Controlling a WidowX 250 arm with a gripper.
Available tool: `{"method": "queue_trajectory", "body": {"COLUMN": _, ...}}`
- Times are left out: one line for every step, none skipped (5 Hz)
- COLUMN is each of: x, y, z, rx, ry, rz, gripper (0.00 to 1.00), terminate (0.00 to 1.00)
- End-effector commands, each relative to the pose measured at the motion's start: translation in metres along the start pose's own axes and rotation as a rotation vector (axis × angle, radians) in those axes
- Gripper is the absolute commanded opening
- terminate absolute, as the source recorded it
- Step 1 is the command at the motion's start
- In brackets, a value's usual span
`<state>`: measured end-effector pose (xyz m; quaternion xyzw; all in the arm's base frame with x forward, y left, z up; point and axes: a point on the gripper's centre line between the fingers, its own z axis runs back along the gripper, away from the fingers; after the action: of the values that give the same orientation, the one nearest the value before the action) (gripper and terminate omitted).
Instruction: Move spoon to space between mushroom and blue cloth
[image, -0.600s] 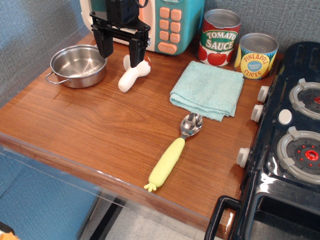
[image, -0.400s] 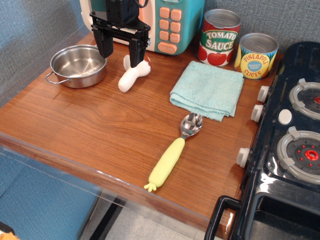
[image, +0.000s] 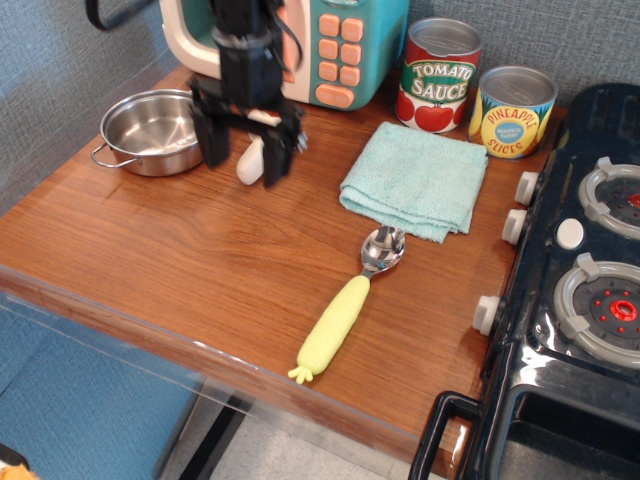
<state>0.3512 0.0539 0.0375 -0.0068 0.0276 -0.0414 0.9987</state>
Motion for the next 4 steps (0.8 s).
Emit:
{"method": "queue_trajectory", "body": {"x": -0.035, "y": -0.044, "z": 0.021, "rx": -0.007, "ry": -0.088, "rz": -0.07, "gripper": 1.0, "terminate": 0.0}}
{"method": "queue_trajectory", "body": {"x": -0.057, "y": -0.073, "z": 0.007, "rx": -0.006, "ry": -0.098, "rz": -0.114, "gripper": 1.0, "terminate": 0.0}}
{"method": "queue_trajectory", "body": {"x": -0.075, "y": -0.104, "z": -0.008, "rx": 0.009, "ry": -0.148, "rz": -0.098, "gripper": 1.0, "terminate": 0.0}}
{"method": "queue_trajectory", "body": {"x": -0.083, "y": -0.125, "z": -0.015, "rx": 0.02, "ry": -0.178, "rz": -0.125, "gripper": 1.0, "terminate": 0.0}}
